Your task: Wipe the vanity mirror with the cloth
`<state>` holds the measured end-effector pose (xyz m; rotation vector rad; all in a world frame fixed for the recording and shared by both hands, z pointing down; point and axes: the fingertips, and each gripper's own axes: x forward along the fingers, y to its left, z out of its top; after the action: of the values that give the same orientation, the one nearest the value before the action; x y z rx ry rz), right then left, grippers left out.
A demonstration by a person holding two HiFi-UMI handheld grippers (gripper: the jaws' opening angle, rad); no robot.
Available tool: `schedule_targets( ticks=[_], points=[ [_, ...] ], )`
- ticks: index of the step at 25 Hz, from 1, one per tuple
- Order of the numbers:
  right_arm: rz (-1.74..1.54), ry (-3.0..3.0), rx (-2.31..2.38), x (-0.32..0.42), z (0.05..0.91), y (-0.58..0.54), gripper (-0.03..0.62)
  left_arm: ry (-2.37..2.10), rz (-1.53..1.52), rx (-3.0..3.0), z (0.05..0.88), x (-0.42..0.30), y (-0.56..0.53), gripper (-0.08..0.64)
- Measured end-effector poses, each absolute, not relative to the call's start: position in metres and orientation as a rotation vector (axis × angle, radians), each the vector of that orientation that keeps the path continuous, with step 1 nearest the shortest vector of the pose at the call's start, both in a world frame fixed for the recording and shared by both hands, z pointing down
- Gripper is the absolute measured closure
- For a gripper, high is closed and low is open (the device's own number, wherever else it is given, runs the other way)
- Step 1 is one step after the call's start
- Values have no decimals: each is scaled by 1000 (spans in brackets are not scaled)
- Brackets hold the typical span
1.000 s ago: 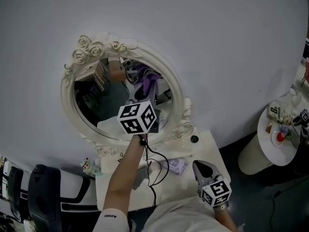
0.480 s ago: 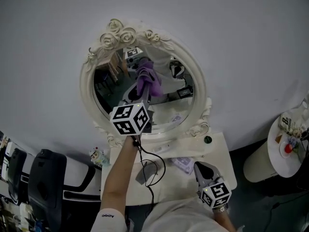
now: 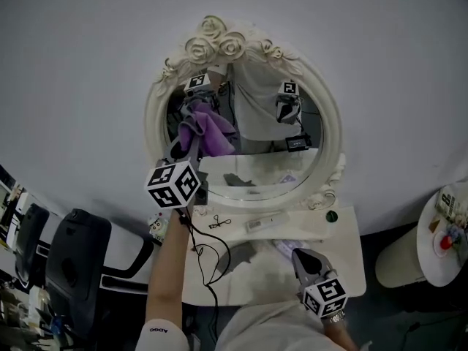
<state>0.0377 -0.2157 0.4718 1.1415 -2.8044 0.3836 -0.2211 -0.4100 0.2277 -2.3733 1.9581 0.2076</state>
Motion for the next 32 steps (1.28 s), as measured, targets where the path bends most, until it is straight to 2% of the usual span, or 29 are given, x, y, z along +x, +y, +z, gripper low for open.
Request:
schedule_targets(
  ticks=[9,14,23,32],
  points=[
    [377,-2841,1016,25,472,-219,586,2185,182,-2184,233,-288,-395,491],
    [376,-2858,941,24,475,-213,586,2228,230,-2157,235,-290,-376,494],
    [384,-2846,960,49,478,-209,586,1934,275,-2425,238,-162,-373,495],
    [422,-2715,1281,120,484,-206,586,1593,203,-2741,276,-8,-420,494]
  ],
)
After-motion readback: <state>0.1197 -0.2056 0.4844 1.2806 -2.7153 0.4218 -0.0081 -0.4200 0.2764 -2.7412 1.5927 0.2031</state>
